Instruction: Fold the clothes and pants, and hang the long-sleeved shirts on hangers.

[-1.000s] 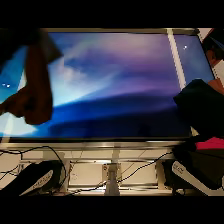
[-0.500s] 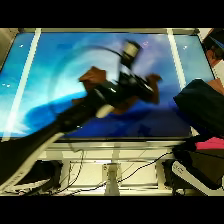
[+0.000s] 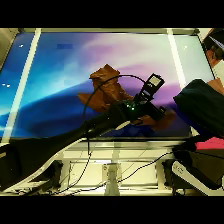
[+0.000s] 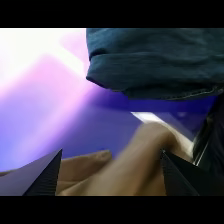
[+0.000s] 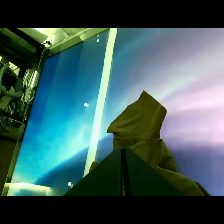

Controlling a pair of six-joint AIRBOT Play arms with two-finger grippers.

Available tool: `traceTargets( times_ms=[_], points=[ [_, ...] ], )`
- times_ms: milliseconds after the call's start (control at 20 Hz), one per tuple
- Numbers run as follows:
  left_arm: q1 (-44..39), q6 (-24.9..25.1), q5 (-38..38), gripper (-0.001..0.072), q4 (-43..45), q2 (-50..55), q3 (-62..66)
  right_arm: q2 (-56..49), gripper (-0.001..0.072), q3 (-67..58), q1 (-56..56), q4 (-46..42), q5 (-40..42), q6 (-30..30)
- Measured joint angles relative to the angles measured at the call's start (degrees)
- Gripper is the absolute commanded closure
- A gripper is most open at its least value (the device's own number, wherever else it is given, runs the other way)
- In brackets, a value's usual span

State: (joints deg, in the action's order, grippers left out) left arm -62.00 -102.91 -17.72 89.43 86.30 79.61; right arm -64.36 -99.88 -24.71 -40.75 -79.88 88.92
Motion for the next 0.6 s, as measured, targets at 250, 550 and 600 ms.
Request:
traceTargets(
  times_ms=[250,550,600],
  points=[
    [5.2,0.2,-3.6,-0.0004,0.0,-5.0,0.0,0.0,0.0689,0.0,0.0,0.0,0.0,0.0],
    [20.9,0.2,-14.5,0.0,0.1,-10.2,0.0,0.0,0.0688,0.0,0.0,0.0,3.3,0.0],
    [24.3,0.2,-17.0,0.0,0.5,-10.4,0.0,0.0,0.0688,0.0,0.0,0.0,4.1,0.0]
  ],
)
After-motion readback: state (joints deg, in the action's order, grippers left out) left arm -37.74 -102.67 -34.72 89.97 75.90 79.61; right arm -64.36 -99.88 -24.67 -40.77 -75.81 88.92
